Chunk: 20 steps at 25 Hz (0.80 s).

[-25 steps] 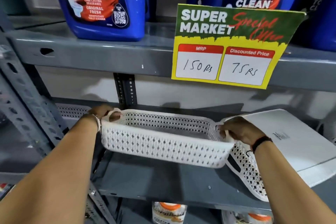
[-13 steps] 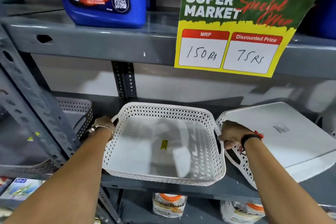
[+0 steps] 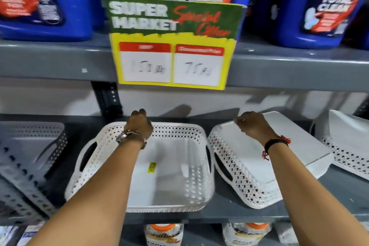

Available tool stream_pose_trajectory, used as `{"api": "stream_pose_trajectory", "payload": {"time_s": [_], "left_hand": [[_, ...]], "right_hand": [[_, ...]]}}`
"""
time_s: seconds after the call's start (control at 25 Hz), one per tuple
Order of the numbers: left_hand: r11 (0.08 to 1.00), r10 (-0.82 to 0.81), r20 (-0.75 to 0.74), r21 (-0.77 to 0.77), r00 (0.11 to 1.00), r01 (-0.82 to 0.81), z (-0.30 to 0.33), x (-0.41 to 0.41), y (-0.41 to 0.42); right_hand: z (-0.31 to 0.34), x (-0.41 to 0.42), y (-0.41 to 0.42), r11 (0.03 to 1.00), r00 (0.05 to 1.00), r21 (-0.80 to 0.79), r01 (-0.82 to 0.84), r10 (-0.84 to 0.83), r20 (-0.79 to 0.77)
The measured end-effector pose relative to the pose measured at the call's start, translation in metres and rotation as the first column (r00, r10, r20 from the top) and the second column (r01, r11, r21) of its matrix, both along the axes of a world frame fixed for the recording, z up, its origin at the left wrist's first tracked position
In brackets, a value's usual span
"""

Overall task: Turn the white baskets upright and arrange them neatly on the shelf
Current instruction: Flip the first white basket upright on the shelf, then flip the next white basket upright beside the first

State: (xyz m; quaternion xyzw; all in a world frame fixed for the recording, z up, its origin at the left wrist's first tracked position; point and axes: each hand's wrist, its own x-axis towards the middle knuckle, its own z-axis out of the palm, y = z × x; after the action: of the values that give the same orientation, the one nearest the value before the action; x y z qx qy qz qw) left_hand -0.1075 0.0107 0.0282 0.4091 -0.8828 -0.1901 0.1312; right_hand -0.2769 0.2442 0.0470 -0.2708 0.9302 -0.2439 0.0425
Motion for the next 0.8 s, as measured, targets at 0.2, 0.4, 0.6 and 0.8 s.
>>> {"api": "stream_pose_trajectory", "payload": {"time_s": [0.2,0.4,0.6,0.8], "left_hand": [[0.915,-0.086,-0.107,0.385,0.99,0.121,-0.003,-0.086,0.081],[0.87,0.025,-0.006,0.493,1.0,-0.019,-0.021,-0.118,0.141],[0.977,0.109,0.177,0.161,0.978,-0.138,-0.021,-0.131,0.169],[0.99,-0.039,0.271,-0.12,0.962,0.074,-0.031,-0.139,0.187]], "right_hand": [[-0.013,-0.08,0.08,0.976,0.974,-0.027,0.217,-0.219,-0.058],[-0.039,-0.146,0.142,0.957,0.956,0.021,0.289,-0.289,0.045],[-0.065,-0.181,0.164,0.983,0.961,0.048,0.175,-0.181,0.208],[-0.076,-0.194,0.166,0.993,0.927,0.056,0.1,-0.113,0.357]]}}
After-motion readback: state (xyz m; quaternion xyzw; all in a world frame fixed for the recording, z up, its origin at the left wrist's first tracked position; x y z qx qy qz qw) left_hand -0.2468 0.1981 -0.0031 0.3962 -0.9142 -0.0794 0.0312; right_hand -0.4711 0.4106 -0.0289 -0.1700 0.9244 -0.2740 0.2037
